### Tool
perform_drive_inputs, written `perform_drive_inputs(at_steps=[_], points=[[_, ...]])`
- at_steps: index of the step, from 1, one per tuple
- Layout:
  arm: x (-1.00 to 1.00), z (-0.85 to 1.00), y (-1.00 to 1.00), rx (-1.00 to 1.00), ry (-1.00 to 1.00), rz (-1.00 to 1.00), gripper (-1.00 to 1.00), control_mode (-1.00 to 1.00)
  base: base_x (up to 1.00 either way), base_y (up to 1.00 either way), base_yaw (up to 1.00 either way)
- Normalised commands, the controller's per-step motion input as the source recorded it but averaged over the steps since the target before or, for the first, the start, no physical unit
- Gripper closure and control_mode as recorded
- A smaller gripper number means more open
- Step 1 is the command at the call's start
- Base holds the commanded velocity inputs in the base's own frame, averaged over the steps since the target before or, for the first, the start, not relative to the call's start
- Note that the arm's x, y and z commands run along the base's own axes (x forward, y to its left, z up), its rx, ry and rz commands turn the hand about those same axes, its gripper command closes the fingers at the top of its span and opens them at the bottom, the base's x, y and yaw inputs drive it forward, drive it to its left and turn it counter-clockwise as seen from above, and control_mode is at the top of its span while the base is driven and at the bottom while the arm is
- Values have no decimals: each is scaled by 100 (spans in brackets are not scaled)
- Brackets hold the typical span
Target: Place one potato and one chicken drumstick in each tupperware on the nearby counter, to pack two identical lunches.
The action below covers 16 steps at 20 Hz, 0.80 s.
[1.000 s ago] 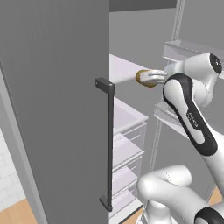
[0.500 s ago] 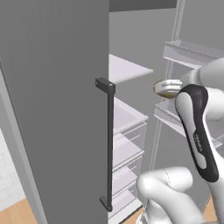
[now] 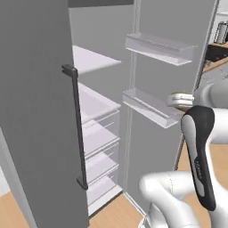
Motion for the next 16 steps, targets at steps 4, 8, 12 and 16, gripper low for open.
perform_drive_inputs(at_steps=[4, 8, 12, 16], points=[[0, 0, 0, 0, 0, 0, 100, 100, -70, -84, -15], [0, 0, 0, 0, 0, 0, 100, 100, 5, -100, -20], [0, 0, 0, 0, 0, 0, 100, 100, 68, -100, -19], [0, 0, 0, 0, 0, 0, 100, 100, 100, -100, -16]])
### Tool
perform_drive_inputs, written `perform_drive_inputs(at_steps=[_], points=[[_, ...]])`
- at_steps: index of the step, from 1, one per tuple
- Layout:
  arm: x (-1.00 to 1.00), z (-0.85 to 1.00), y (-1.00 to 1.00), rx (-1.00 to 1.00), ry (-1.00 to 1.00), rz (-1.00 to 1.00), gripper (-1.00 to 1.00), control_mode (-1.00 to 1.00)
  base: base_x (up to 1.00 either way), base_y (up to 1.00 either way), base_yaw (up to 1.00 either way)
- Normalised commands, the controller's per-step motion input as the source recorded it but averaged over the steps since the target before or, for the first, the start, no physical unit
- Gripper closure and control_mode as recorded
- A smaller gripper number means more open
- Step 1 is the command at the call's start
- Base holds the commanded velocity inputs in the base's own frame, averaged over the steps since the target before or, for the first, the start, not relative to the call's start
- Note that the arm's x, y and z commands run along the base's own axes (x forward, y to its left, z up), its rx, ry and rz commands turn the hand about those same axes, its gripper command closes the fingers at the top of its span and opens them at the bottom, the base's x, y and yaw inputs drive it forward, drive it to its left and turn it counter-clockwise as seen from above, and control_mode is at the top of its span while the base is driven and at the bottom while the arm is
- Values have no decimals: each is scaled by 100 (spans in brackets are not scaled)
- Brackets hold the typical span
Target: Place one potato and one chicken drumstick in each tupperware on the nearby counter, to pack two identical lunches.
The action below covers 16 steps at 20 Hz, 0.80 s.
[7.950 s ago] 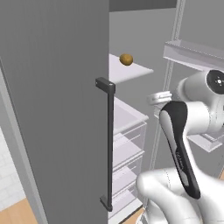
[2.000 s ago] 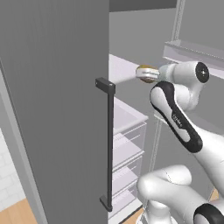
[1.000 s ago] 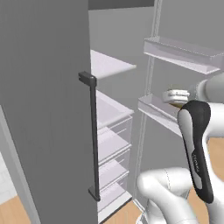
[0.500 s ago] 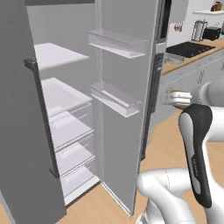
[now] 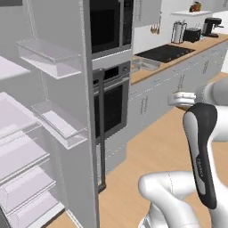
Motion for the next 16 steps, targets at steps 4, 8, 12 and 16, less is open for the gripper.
perform_drive_inputs(at_steps=[4, 8, 12, 16], points=[[0, 0, 0, 0, 0, 0, 100, 100, 100, -100, -14], [0, 0, 0, 0, 0, 0, 100, 100, 100, -98, -10], [0, 0, 0, 0, 0, 0, 100, 100, 100, -67, -7], [0, 0, 0, 0, 0, 0, 100, 100, 100, -23, -2]])
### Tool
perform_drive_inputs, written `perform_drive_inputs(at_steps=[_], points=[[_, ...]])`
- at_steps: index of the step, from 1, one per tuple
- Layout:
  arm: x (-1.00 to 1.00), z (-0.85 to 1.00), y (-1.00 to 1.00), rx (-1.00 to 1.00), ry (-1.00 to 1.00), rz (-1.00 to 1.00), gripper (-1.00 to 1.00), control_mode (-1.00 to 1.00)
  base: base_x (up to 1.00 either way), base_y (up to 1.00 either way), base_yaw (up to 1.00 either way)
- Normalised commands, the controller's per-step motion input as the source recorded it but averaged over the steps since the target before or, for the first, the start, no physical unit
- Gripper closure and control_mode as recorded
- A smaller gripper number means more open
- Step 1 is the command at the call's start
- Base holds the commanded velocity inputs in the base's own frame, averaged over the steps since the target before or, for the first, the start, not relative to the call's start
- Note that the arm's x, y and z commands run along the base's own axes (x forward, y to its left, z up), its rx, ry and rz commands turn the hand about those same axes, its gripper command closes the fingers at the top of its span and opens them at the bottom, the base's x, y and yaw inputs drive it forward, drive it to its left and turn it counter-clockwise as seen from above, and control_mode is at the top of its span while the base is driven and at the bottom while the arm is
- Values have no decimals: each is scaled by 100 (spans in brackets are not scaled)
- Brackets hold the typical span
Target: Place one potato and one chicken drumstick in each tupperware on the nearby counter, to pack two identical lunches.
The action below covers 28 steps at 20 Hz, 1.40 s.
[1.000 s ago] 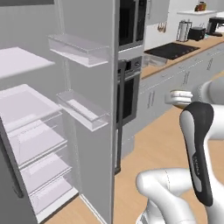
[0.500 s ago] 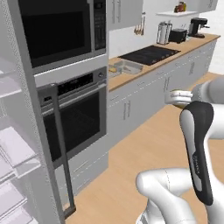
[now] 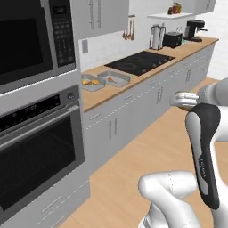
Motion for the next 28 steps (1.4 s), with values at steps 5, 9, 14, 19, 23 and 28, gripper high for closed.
perform_drive_inputs(at_steps=[5, 9, 14, 19, 23, 28], points=[[0, 0, 0, 0, 0, 0, 100, 100, 100, -4, 0], [0, 0, 0, 0, 0, 0, 100, 100, 100, -14, 1], [0, 0, 0, 0, 0, 0, 100, 100, 100, -28, 16], [0, 0, 0, 0, 0, 0, 100, 100, 100, -16, 44], [0, 0, 0, 0, 0, 0, 100, 100, 100, -22, 52], [0, 0, 0, 0, 0, 0, 100, 100, 98, -71, 43]])
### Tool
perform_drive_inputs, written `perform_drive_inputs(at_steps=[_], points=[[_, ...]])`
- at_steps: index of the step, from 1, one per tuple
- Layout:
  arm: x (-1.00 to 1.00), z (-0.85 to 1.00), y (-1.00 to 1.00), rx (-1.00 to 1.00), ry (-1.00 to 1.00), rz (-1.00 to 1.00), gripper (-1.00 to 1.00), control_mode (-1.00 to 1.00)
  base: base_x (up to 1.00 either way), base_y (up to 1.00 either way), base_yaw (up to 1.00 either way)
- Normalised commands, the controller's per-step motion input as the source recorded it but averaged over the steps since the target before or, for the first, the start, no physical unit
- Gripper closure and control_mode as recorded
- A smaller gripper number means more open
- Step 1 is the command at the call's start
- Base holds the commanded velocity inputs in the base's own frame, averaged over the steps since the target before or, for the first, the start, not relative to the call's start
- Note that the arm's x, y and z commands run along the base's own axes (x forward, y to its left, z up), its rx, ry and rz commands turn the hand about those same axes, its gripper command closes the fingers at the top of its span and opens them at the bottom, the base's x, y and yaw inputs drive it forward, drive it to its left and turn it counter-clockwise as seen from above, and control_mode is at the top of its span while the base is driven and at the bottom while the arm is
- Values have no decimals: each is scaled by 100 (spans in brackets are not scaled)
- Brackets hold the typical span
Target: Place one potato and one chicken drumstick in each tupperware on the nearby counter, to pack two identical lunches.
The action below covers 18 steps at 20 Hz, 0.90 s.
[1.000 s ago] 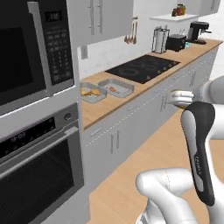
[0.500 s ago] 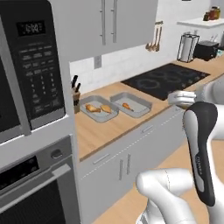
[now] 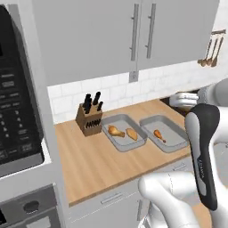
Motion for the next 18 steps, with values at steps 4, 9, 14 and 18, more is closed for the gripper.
perform_drive_inputs(at_steps=[4, 9, 14, 18], points=[[0, 0, 0, 0, 0, 0, 100, 100, 54, -100, 26], [11, -40, -12, 0, 14, 8, 100, -100, 16, -51, 12], [59, -100, 16, 0, 25, 15, 100, -100, 0, 0, 0], [92, -100, 72, 0, 14, 11, 100, -100, 0, 0, 0]])
